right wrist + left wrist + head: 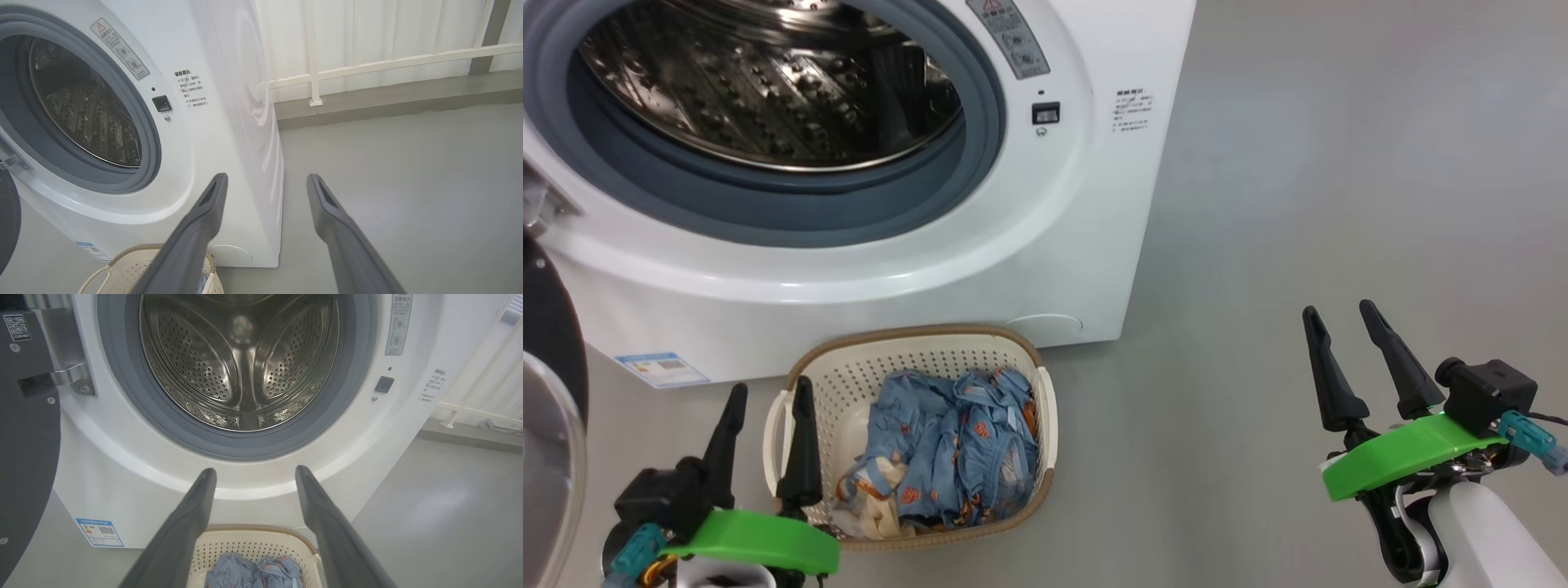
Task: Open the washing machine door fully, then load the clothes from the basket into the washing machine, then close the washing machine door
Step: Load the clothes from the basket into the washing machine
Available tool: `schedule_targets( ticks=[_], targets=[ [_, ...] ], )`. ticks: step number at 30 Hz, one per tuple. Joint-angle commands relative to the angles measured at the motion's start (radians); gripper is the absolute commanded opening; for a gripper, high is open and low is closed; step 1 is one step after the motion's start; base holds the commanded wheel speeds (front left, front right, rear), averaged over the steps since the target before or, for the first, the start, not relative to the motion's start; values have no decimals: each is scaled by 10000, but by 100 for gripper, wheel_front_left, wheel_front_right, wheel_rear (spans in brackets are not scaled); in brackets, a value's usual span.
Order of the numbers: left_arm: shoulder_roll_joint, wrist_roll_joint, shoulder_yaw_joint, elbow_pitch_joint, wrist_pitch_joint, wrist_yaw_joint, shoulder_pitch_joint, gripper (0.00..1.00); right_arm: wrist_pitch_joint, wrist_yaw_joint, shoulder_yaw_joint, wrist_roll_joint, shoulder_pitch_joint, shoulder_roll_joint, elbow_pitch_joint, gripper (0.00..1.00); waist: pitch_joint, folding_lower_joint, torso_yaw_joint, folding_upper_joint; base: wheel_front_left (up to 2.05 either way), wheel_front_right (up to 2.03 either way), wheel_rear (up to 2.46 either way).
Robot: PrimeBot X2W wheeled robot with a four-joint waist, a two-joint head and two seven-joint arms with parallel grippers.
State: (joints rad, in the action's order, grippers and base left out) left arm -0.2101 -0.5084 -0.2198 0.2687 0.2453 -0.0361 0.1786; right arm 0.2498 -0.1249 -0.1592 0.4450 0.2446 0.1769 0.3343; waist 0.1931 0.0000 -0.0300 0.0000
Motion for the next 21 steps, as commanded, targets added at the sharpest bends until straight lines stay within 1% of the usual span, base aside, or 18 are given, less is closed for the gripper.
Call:
schedule_targets(
  ticks=[1, 12, 21],
  targets=[
    [-301, 114, 301, -145, -6, -33, 447, 100, 120, -58, -174, 34, 392, 12, -253, 100, 270, 0, -82, 0, 0, 0, 0],
    [-358, 63, 198, 422, -58, 108, 1015, 100, 120, -58, -151, -55, 642, -102, -354, 100, 1246, 0, -346, 0, 0, 0, 0],
    [-486, 16, 96, 961, -155, 341, 1710, 100, 120, -58, -85, -204, 935, -292, -549, 100, 2357, 0, -597, 0, 0, 0, 0]
  ],
)
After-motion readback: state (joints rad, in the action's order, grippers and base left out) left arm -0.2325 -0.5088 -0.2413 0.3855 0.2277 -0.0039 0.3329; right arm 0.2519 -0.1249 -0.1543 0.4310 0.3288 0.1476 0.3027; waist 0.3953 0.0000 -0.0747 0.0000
